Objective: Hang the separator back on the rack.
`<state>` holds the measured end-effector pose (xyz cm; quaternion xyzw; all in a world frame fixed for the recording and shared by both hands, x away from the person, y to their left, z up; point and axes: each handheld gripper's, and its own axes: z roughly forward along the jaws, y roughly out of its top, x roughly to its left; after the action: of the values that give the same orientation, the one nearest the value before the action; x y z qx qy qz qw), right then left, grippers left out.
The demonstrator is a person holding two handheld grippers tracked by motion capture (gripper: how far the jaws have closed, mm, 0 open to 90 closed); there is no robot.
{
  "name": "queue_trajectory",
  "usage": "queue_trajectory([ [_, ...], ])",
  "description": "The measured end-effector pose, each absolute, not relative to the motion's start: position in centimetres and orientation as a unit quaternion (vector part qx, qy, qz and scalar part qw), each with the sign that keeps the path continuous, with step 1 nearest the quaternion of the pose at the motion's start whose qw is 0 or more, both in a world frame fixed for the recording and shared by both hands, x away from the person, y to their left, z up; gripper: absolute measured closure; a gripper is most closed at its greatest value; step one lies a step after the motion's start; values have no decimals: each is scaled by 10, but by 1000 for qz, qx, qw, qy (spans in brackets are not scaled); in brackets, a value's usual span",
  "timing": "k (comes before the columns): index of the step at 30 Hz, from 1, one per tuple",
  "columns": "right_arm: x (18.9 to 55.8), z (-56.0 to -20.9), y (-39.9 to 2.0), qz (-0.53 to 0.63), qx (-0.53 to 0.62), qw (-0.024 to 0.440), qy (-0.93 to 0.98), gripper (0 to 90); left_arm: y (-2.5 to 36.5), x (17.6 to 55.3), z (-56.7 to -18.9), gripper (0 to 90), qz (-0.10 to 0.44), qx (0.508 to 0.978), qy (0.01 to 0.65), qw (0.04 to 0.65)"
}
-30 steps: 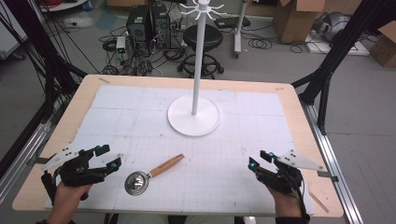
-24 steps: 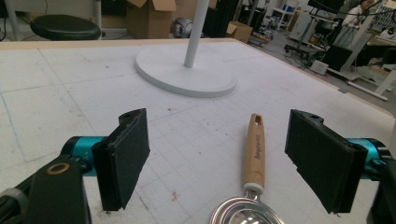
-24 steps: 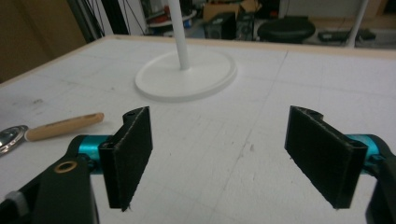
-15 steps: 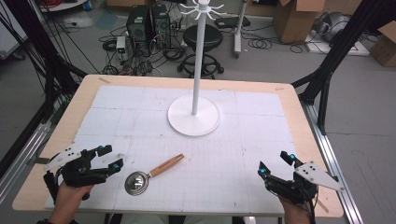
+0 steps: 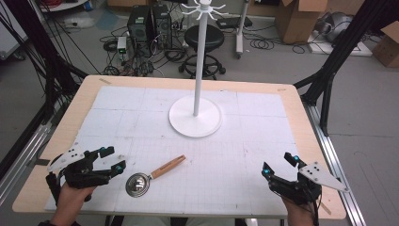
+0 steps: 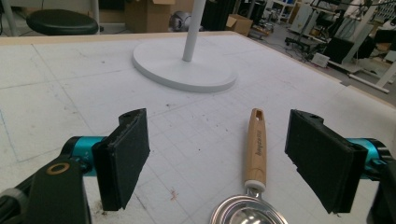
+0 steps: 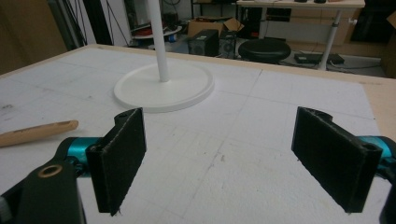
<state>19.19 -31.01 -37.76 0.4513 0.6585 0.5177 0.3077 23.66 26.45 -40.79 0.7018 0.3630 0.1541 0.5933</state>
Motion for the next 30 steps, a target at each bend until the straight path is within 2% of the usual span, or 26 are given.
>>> queue_trajectory([
  [14,196,-379,-308,512,445,300,671,164,256,234,-405,202,146,696,363,602],
  [23,199,-379,-312,520,448,293,665,164,227,237,-399,226,127,726,322,594],
  [30,202,-379,-314,518,444,293,669,164,194,254,-394,225,102,754,294,578],
])
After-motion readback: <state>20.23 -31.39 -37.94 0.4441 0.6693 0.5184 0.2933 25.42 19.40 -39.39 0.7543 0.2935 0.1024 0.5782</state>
